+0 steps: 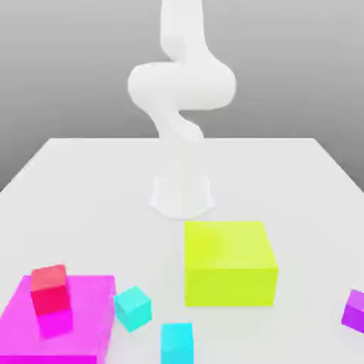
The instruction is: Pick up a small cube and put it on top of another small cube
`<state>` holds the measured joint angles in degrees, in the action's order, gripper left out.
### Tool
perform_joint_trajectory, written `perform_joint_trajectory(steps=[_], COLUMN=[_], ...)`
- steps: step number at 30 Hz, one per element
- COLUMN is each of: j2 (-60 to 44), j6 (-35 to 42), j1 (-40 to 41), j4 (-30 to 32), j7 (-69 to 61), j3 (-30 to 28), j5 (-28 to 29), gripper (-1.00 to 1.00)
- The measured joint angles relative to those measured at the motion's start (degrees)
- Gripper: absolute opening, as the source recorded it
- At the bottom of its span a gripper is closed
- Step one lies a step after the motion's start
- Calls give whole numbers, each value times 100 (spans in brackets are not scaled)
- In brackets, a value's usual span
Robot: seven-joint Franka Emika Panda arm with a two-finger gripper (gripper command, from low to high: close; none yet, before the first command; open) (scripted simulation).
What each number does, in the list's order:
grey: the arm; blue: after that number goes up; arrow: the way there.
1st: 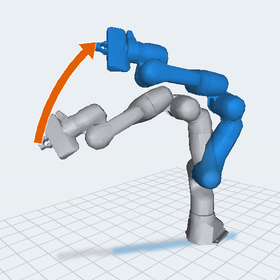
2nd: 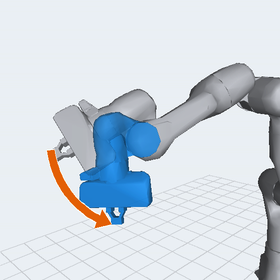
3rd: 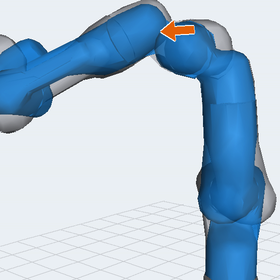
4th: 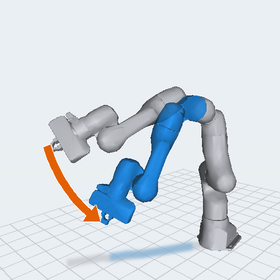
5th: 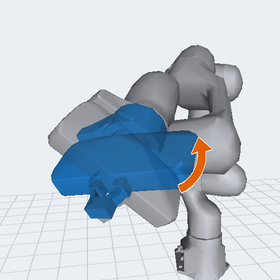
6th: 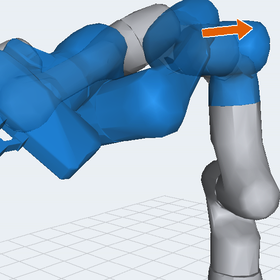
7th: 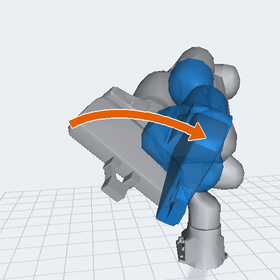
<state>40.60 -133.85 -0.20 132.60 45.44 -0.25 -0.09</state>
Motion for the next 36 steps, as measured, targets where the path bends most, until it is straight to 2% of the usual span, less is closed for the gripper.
perform_joint_trajectory(steps=[25,30,31,36], j2=[-5228,-6266,-6446,-6446], j6=[-2062,-2797,-2941,-2940], j1=[-47,-19,-10,-7], j4=[821,711,677,677], j7=[-394,-433,-439,-432], j3=[-120,-88,-77,-76], j5=[-94,-125,-133,-126], gripper=[0,0,-100,-100])
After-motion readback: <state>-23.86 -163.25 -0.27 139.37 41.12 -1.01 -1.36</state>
